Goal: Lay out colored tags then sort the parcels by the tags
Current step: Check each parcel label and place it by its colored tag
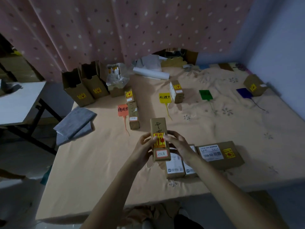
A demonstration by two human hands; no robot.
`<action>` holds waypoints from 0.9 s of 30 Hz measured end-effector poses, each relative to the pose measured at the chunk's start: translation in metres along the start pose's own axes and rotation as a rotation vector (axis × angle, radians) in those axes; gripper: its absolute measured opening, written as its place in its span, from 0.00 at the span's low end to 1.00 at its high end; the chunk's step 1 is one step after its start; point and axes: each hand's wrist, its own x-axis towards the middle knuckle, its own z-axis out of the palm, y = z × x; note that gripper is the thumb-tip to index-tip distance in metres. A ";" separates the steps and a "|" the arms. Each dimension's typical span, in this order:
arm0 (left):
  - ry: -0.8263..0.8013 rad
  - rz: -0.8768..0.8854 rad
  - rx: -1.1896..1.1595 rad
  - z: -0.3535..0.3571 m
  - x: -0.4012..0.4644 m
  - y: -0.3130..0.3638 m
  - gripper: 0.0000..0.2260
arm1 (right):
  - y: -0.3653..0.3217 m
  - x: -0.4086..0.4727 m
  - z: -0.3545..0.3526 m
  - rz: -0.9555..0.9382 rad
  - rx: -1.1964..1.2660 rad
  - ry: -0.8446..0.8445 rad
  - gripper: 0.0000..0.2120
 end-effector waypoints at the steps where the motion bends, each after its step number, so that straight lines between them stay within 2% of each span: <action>1: -0.013 -0.013 0.010 0.006 0.004 -0.001 0.28 | 0.001 -0.001 -0.006 0.002 0.008 0.025 0.25; 4: -0.051 -0.047 0.067 0.032 0.020 -0.002 0.29 | 0.001 -0.003 -0.032 0.007 0.042 0.109 0.19; 7: -0.064 -0.054 0.125 0.070 0.039 0.000 0.32 | -0.006 -0.001 -0.065 0.006 0.088 0.212 0.20; 10: -0.091 -0.055 0.156 0.111 0.056 0.003 0.22 | -0.022 0.003 -0.104 -0.008 0.117 0.263 0.14; 12: -0.121 -0.072 0.178 0.137 0.071 0.003 0.15 | -0.031 0.007 -0.135 -0.019 0.113 0.259 0.13; 17: -0.071 -0.058 0.179 0.211 0.123 -0.010 0.12 | -0.045 0.025 -0.224 -0.030 0.136 0.200 0.15; 20: -0.026 -0.048 0.169 0.265 0.155 -0.023 0.12 | -0.053 0.042 -0.285 -0.013 0.135 0.172 0.17; 24: 0.054 -0.080 0.116 0.326 0.197 -0.042 0.22 | -0.068 0.059 -0.362 0.005 0.098 0.143 0.19; 27: 0.065 -0.088 0.095 0.365 0.220 -0.049 0.23 | -0.079 0.065 -0.408 0.003 0.068 0.123 0.18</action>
